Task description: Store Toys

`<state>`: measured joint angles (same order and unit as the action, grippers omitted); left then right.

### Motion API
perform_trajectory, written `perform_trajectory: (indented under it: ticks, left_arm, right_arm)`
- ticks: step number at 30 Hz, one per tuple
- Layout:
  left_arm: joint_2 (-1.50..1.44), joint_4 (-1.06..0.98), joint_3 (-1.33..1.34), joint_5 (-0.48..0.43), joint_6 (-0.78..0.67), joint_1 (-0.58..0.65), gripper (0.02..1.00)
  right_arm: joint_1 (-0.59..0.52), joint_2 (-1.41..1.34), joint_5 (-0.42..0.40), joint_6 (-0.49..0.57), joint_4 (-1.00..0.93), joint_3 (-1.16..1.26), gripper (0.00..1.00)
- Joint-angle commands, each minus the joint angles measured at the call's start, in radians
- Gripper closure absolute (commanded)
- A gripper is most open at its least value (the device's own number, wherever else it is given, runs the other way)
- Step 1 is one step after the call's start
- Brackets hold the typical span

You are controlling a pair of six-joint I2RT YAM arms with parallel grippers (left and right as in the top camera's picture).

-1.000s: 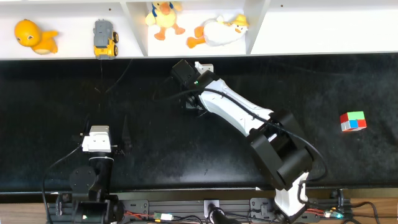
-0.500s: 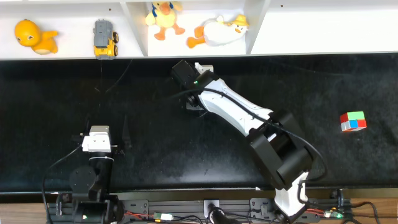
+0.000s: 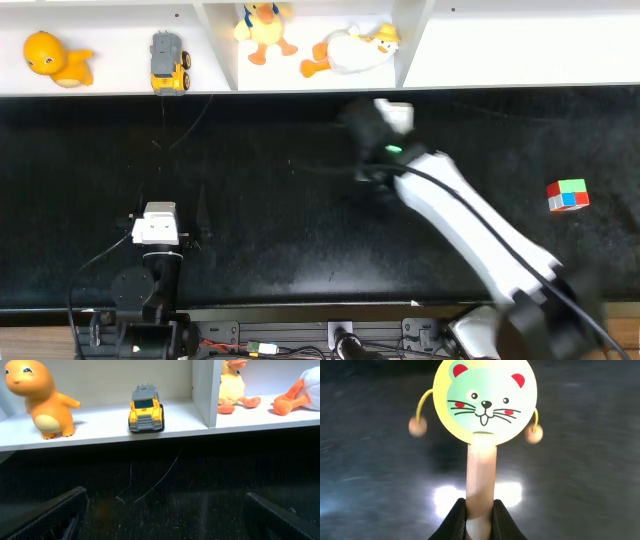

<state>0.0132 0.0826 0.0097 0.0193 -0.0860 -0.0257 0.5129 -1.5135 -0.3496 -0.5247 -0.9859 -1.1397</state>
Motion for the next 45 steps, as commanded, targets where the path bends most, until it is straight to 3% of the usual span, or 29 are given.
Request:
perform_trajectory:
  ticks: [1, 9, 14, 20, 24, 30, 38, 45]
  left_arm:
    - [-0.01, 0.002, -0.002, -0.007, -0.018, 0.005, 0.02]
    - [-0.01, 0.002, -0.002, -0.007, -0.019, 0.005, 0.02]
    - [-0.01, 0.002, -0.002, -0.007, -0.018, 0.005, 0.023]
    - [-0.01, 0.002, -0.002, -0.007, -0.019, 0.005, 0.02]
    - [-0.01, 0.002, -0.002, -0.007, -0.018, 0.005, 0.02]
    - [-0.01, 0.002, -0.002, -0.007, -0.019, 0.005, 0.02]
    - [-0.01, 0.002, -0.002, -0.007, -0.019, 0.005, 0.02]
    - [-0.01, 0.002, -0.002, -0.007, -0.018, 0.005, 0.02]
  right_arm:
    - [-0.09, 0.183, -0.061, 0.161, 0.03, 0.08, 0.956]
    - [-0.268, 0.284, -0.091, 0.465, 0.167, 0.094, 0.958]
    - [-0.365, 0.239, -0.076, 0.483, 0.253, 0.094, 0.956]
    - [-0.417, 0.127, 0.013, 0.552, 0.402, 0.091, 0.941]
    - [-0.422, 0.033, 0.07, 0.552, 0.467, 0.056, 0.932]
    - [-0.422, -0.103, 0.074, 0.56, 0.494, -0.071, 0.939]
    - [-0.422, -0.275, 0.173, 0.584, 0.497, -0.234, 0.908]
    - [-0.423, -0.333, 0.174, 0.584, 0.497, -0.28, 0.904]
